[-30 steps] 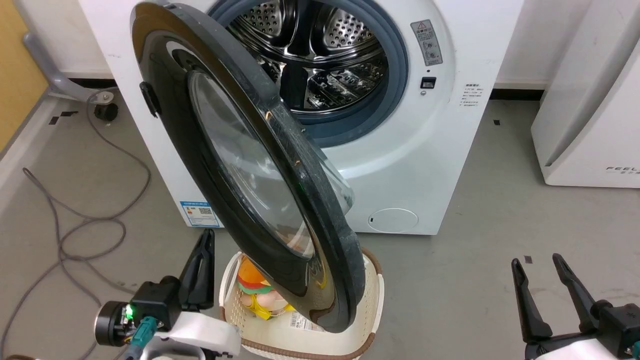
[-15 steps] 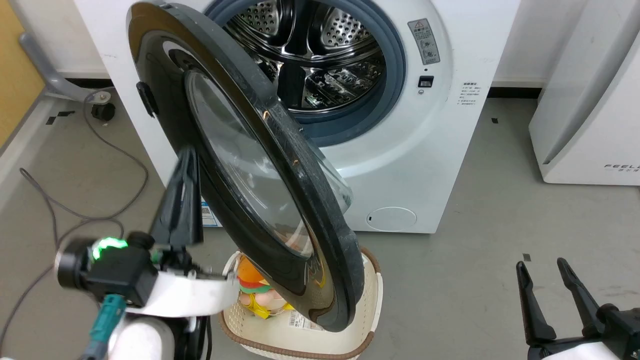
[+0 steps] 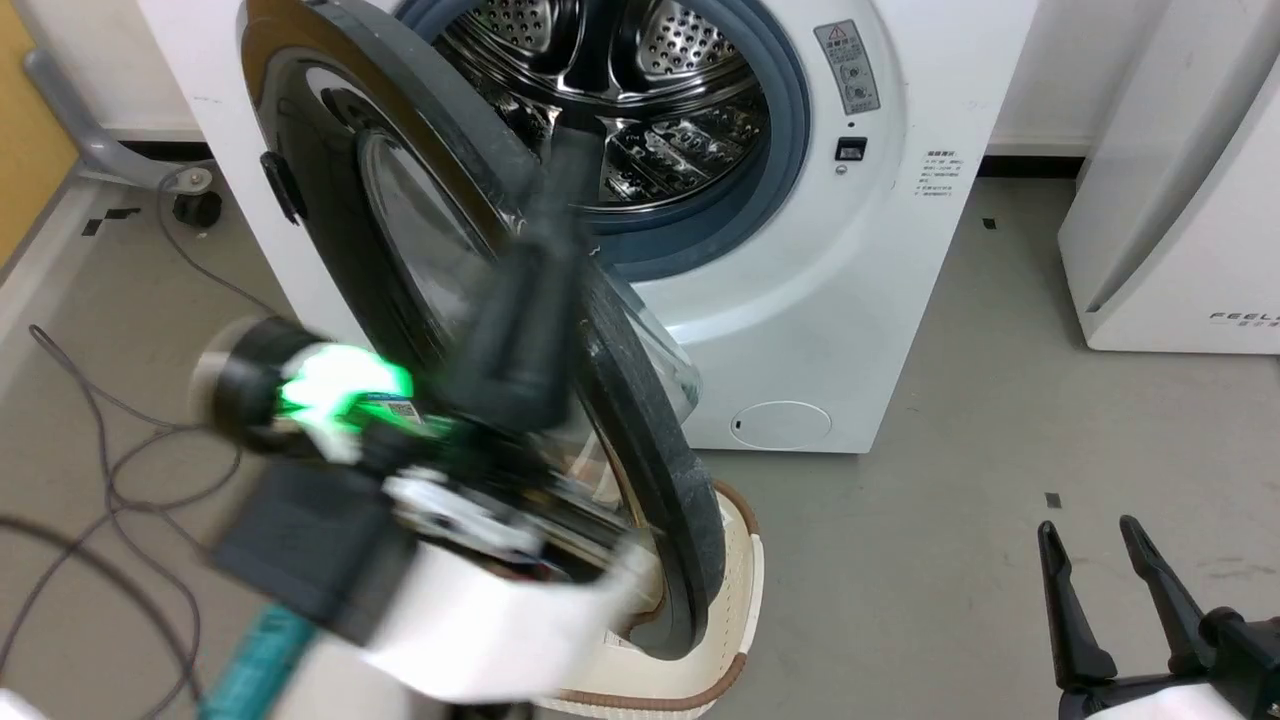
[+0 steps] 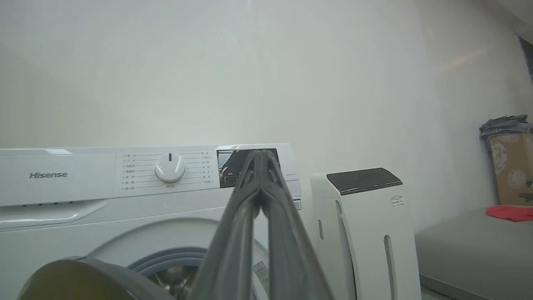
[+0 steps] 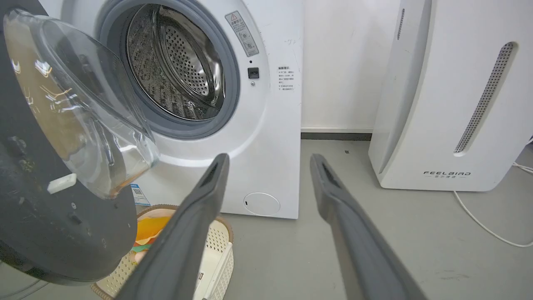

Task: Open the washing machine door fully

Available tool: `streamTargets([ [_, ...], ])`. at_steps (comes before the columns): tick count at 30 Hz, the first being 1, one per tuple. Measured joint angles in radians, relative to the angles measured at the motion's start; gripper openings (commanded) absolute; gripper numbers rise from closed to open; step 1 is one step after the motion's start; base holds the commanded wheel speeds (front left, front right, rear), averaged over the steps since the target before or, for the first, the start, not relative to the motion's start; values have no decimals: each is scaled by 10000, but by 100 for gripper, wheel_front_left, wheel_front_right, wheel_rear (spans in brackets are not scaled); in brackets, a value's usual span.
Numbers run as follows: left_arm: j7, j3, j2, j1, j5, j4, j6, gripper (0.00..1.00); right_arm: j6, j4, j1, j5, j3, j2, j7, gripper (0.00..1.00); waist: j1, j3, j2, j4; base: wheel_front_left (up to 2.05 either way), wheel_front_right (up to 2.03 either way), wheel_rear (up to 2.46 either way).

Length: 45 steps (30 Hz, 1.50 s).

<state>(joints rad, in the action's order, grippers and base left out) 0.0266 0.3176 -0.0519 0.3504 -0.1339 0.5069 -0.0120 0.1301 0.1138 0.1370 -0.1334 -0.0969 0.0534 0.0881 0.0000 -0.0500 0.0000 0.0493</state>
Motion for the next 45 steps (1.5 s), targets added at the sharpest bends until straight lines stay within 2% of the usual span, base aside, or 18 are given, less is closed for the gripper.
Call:
streamTargets([
  [8,-1329,2362,25,113,-826,-155,10,0,0,-12,13,-79,23,0,-42,100,0,-69,0,20,0,0,0],
  [19,-3039,4186,-184,-1412,-1634,-1505,-186,0,0,-75,38,-90,81,0,-121,100,0,-78,0,66,0,0,0],
  [24,-3035,4159,-368,-1772,-1668,-2566,17,0,0,-117,92,-167,96,0,-159,100,0,-116,0,102,0,0,0],
  [33,-1703,3636,-102,-1072,-1799,-4510,667,0,0,-232,94,-180,130,0,-159,100,0,-133,0,131,0,0,0],
  [40,-970,3568,-2,-612,-2069,-5484,1112,0,0,-282,184,-190,123,0,-159,100,0,-144,0,184,0,0,0],
  [45,-713,3517,100,-667,-2288,-5689,1371,0,0,-318,193,-192,138,0,-159,100,0,-124,0,238,0,0,0],
])
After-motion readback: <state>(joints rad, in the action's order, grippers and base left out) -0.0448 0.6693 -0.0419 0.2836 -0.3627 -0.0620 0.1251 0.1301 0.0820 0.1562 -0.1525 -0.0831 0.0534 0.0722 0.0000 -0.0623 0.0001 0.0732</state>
